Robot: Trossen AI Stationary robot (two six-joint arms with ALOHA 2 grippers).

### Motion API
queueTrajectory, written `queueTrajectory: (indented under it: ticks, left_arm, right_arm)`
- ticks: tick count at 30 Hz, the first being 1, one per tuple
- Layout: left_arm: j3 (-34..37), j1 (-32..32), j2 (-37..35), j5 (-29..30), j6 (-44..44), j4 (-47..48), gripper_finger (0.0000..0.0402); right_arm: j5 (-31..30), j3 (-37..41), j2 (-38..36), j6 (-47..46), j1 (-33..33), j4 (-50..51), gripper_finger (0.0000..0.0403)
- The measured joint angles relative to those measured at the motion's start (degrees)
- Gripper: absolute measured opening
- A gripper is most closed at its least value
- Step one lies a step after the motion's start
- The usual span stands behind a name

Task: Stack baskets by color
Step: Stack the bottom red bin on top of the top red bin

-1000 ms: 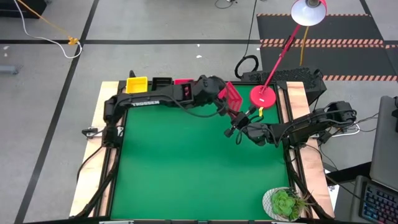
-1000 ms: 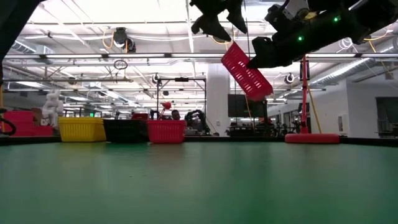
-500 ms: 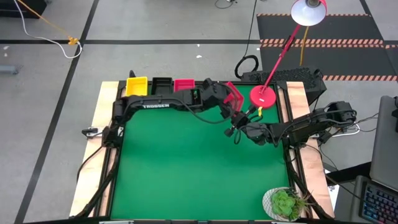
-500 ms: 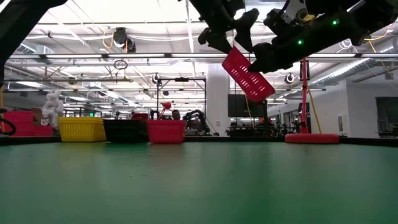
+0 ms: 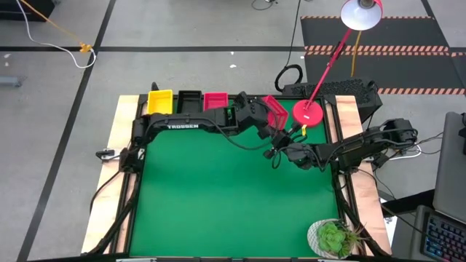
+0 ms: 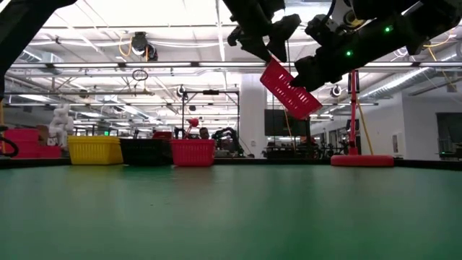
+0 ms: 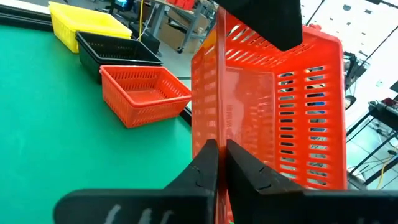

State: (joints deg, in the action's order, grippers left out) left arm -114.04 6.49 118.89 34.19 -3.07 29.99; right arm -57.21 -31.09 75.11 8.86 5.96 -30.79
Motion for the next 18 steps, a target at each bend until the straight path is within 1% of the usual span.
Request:
queueTrajectory:
  ticks: [5, 9, 12, 15, 18]
  left_arm:
    - [0.00, 1.24, 0.00, 0.18, -3.42, 1.41, 0.0259]
    - [0.00, 2.30, 0.49, -2.75, -5.02, 1.43, 0.0279]
    - [0.07, 2.65, 0.90, -3.16, -5.03, 1.59, 0.0285]
    - [0.04, 2.77, 1.55, -3.13, -5.71, 0.79, 0.0271]
    - [0.09, 2.77, 1.90, -3.23, -5.84, 0.59, 0.0228]
  right_arm:
    - [0.03, 0.00, 0.00, 1.50, 0.00, -0.15, 0.0009]
    - [0.04, 0.00, 0.00, 2.97, 0.13, -0.63, 0.0010]
    - [0.33, 0.00, 0.02, 3.20, 0.15, -0.46, 0.0010]
    - [0.28, 0.00, 0.02, 4.48, 0.13, -0.69, 0.0010]
    - [0.25, 0.02, 0.04, 4.93, 0.15, -0.24, 0.0010]
